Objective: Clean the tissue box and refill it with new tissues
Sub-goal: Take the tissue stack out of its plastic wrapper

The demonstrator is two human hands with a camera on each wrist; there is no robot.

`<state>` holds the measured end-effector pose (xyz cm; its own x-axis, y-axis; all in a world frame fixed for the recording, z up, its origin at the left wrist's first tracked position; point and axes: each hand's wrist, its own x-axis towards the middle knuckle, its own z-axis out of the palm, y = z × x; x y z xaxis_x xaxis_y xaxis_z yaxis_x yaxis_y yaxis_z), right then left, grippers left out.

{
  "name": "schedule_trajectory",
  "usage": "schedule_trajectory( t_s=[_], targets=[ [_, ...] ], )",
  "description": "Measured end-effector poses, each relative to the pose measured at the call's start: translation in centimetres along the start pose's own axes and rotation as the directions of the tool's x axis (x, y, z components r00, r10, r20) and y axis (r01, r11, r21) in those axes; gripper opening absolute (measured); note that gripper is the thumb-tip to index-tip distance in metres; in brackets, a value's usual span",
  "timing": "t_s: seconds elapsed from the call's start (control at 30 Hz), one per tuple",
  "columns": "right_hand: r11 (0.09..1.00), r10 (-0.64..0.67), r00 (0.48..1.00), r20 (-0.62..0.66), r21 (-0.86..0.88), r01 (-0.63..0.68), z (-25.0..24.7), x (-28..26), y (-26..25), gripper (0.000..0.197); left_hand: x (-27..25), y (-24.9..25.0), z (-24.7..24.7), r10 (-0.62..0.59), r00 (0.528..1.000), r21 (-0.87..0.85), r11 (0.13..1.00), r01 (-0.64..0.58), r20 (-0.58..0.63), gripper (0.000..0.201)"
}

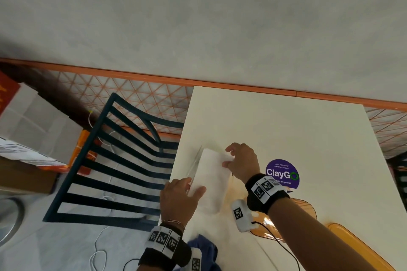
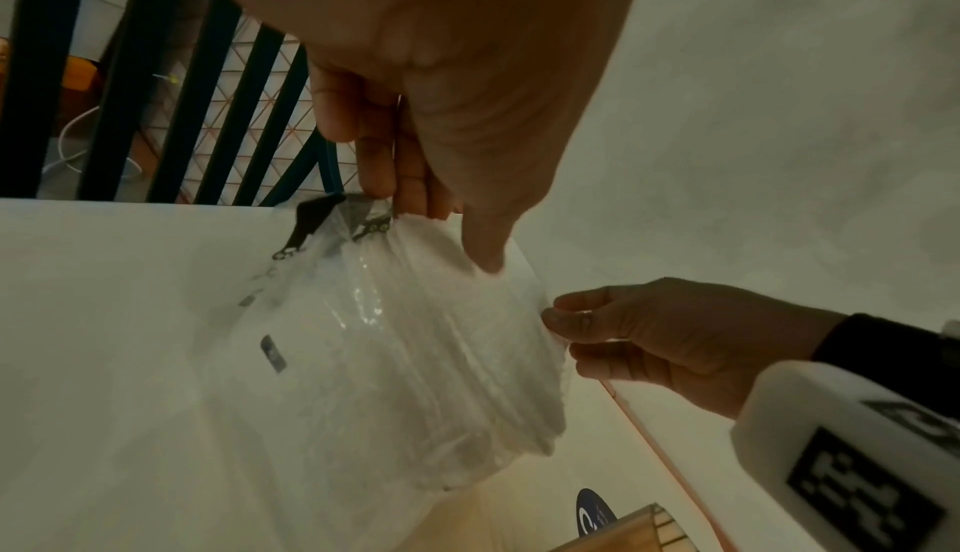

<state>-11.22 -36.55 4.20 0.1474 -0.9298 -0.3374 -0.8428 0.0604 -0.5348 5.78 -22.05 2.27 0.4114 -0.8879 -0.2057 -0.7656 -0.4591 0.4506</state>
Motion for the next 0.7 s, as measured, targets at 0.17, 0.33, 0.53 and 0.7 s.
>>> schedule_trajectory(
  t_s=[0.17,0.33,0.53,0.7],
  targets=[
    [0.954,-0.182,0.975,0.124,-0.219,0.206,0.3,0.2,-1.2,0.060,-0.2,0.2,-0.1,0.002,1.000,0.035,0.999,-0.003,0.027,0.041],
    [0.939,-0.141,0.971,0.195,-0.284,0.193,0.3,0.8,-1.3,0.069,0.0,0.5,-0.5,0.004,1.000,0.034,0.999,-0.004,0.007,0.035],
    [0.921,-0.105,0.965,0.241,-0.342,0.186,0.0,1.4,-1.6,0.079,-0.2,0.3,-0.4,-0.059,0.993,-0.025,0.998,0.062,0.103,0.042],
    [0.934,-0.070,0.966,0.247,-0.323,0.151,-0.4,1.7,-2.2,0.075,-0.2,0.6,-0.7,-0.096,0.987,-0.140,0.984,0.113,0.126,0.038]
  ],
)
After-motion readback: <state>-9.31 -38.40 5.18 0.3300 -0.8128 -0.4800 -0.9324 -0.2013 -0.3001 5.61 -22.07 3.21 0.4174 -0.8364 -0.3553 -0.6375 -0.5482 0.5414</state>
